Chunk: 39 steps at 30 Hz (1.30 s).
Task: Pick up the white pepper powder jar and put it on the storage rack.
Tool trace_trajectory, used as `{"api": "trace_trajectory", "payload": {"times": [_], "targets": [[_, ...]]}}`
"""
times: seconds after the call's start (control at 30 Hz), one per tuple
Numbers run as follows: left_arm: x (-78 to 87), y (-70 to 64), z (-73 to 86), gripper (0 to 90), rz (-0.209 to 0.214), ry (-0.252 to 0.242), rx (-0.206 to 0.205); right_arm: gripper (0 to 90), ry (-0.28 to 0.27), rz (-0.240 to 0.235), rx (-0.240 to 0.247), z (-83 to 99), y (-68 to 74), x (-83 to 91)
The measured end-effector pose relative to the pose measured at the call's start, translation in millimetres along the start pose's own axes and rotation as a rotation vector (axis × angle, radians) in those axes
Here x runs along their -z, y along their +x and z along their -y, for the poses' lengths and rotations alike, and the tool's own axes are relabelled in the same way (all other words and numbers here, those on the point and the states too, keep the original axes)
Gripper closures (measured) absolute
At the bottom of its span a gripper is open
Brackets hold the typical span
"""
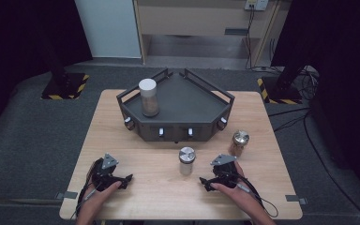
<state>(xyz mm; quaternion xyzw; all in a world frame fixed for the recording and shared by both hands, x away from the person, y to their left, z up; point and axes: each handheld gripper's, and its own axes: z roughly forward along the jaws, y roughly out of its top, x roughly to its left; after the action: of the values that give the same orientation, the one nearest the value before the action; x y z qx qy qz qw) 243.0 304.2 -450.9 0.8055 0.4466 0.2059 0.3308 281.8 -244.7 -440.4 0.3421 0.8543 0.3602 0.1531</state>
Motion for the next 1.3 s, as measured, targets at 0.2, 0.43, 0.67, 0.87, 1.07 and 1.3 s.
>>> {"api": "trace_trajectory", "payload": {"times": [0.2, 0.43, 0.67, 0.87, 1.07, 1.3], "targets": [[0.0, -0.1, 0.1, 0.0, 0.0, 0.0, 0.0, 4.4, -0.018, -0.009, 0.03, -14.5, 1.8, 6.5], [0.0, 0.0, 0.1, 0.0, 0.0, 0.0, 0.0, 5.2, -0.034, -0.033, 0.047, -26.9, 3.5, 7.9], [0.0, -0.1, 0.1, 0.0, 0.0, 0.0, 0.0, 5.3, -0.038, -0.054, 0.069, -36.4, 8.2, 4.0], [0.0, -0.1, 0.1, 0.0, 0.0, 0.0, 0.0, 5.8, -0.032, -0.065, 0.079, -45.9, 13.3, -1.7], [0.0, -0.1, 0.1, 0.0, 0.0, 0.0, 0.0, 6.1, -0.027, -0.076, 0.089, -53.5, 16.6, -9.3], [0.1, -0.6, 0.1, 0.0, -0.002, 0.0, 0.001, 6.4, -0.012, -0.076, 0.092, -56.9, 16.6, -17.8]]}}
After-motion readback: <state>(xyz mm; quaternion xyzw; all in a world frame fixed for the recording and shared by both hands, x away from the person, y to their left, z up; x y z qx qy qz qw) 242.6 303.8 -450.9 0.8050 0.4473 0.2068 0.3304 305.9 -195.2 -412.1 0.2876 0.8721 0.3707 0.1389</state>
